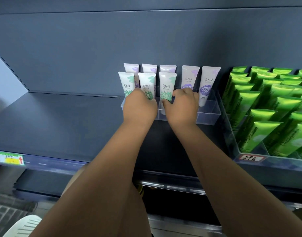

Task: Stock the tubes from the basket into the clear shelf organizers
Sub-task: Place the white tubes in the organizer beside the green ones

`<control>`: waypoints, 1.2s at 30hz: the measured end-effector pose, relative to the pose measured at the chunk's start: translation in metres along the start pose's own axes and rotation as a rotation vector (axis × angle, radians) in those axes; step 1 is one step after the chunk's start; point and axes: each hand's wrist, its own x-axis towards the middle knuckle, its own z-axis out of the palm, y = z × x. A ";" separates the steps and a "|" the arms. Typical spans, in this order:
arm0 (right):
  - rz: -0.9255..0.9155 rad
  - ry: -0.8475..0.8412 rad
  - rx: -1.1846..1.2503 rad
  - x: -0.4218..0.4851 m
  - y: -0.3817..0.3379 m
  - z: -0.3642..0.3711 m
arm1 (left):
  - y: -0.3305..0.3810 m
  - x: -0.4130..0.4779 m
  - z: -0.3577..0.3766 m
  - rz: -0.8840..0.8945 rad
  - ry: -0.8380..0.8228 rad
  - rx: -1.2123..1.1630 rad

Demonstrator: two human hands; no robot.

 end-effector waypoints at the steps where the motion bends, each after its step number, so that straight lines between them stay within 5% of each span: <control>1: 0.004 -0.006 0.003 0.000 0.000 -0.001 | -0.001 -0.001 -0.001 0.007 -0.007 0.012; 18: -0.060 -0.050 0.132 -0.048 -0.007 -0.035 | -0.012 -0.032 -0.043 0.022 0.016 0.127; 27: -0.346 -0.326 0.260 -0.094 -0.071 -0.092 | -0.049 -0.065 -0.084 -0.043 0.033 0.232; 32: -0.486 -0.416 0.281 -0.129 -0.117 -0.100 | -0.083 -0.106 -0.127 0.022 0.200 0.390; 36: -0.613 -0.474 0.350 -0.170 -0.169 -0.091 | -0.146 -0.151 -0.165 -0.091 0.261 0.430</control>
